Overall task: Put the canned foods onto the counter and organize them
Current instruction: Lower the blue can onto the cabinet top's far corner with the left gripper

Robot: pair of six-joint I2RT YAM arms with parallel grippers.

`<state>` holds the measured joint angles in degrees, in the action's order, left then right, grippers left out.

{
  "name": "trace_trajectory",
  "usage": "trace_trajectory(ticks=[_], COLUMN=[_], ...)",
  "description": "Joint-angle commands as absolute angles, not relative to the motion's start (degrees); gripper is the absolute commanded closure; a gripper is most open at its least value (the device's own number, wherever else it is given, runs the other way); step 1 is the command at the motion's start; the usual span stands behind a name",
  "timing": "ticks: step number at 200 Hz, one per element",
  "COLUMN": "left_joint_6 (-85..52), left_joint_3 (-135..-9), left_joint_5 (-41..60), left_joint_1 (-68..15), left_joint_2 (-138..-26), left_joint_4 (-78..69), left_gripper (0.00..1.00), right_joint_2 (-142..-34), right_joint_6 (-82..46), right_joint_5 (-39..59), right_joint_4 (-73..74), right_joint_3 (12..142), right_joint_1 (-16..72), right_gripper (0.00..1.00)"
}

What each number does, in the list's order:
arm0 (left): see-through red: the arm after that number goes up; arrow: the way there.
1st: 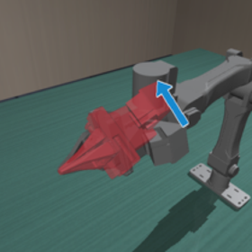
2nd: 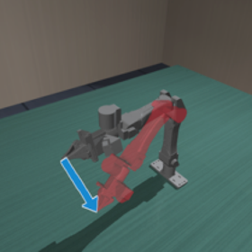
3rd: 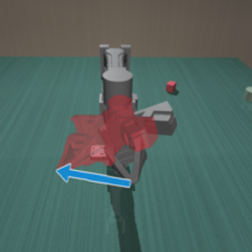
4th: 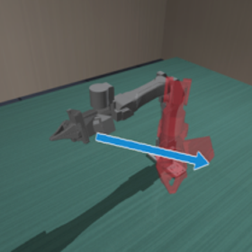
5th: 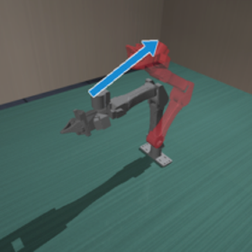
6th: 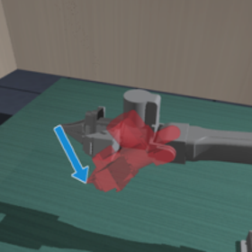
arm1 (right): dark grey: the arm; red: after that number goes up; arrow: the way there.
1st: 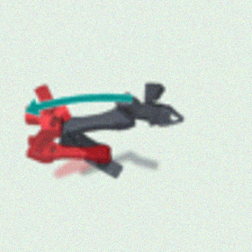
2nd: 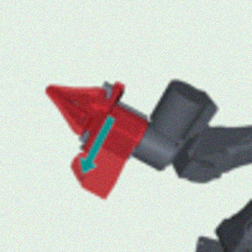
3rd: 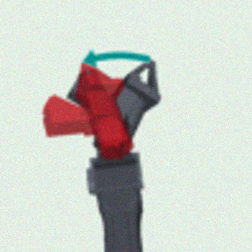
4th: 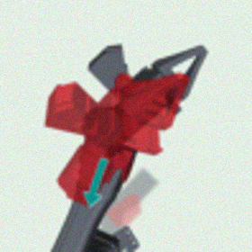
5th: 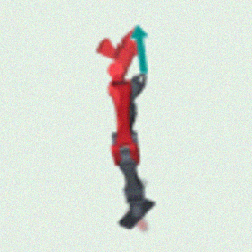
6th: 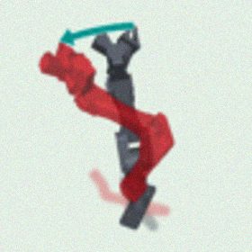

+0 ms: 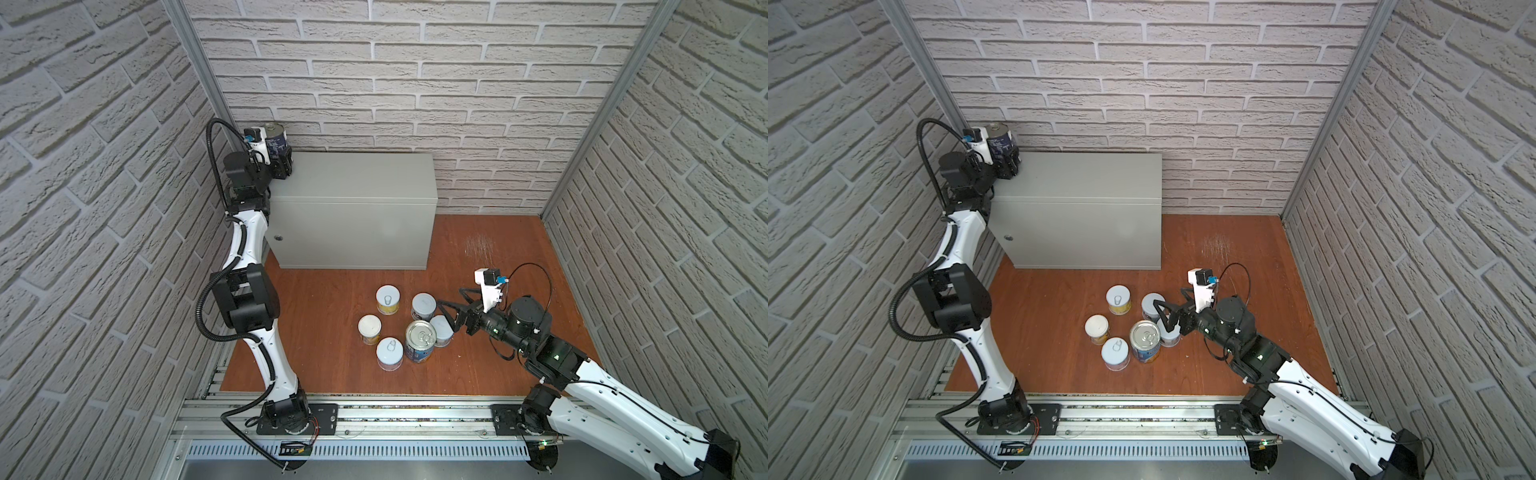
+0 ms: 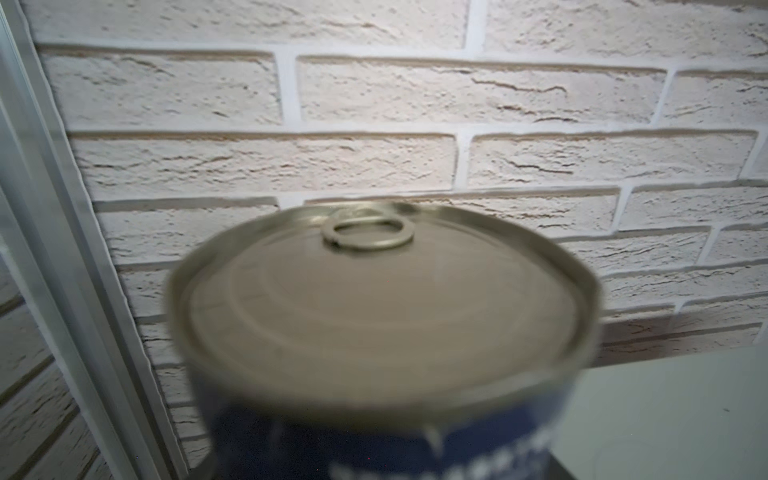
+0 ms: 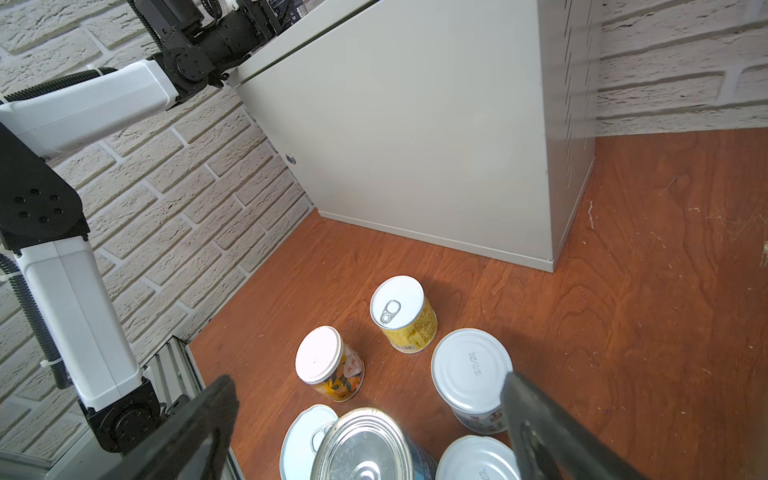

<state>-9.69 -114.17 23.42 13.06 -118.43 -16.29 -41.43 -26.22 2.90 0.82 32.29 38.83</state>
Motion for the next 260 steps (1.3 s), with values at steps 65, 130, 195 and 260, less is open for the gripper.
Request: trace_trajectory(ticks=[65,130,195,260], left_joint_6=[-8.1,-6.2,-4.3,-5.3], left_joint_3=[-109.1,-108.5,-102.3,-96.5], left_joint_5=[26.4,26.3,20.5,16.5], left_joint_1=[13.9,13.8,12.7,12.0], left_joint_2=[-117.2,-115.0,-109.7,-104.5], left_joint_4=[-19.5,-16.9,-17.5,-18.9], left_gripper=[0.15,0.02,0.02,0.02], right_joint_2=[-40.5,-39.6,-37.6,-35.7], right_joint_6=[-25.9,-26.5,-26.8,-29.7], right_joint_5=[3.3,2.5,2.0,-2.3], right_joint_4=[1.4,1.0,-0.5,-7.2], right_joint_3=[31.9,31.5,31.2,31.9], right_joint_1=[38.9,38.9,38.9,38.9], right_gripper=[0.00,0.00,0.00,0.00])
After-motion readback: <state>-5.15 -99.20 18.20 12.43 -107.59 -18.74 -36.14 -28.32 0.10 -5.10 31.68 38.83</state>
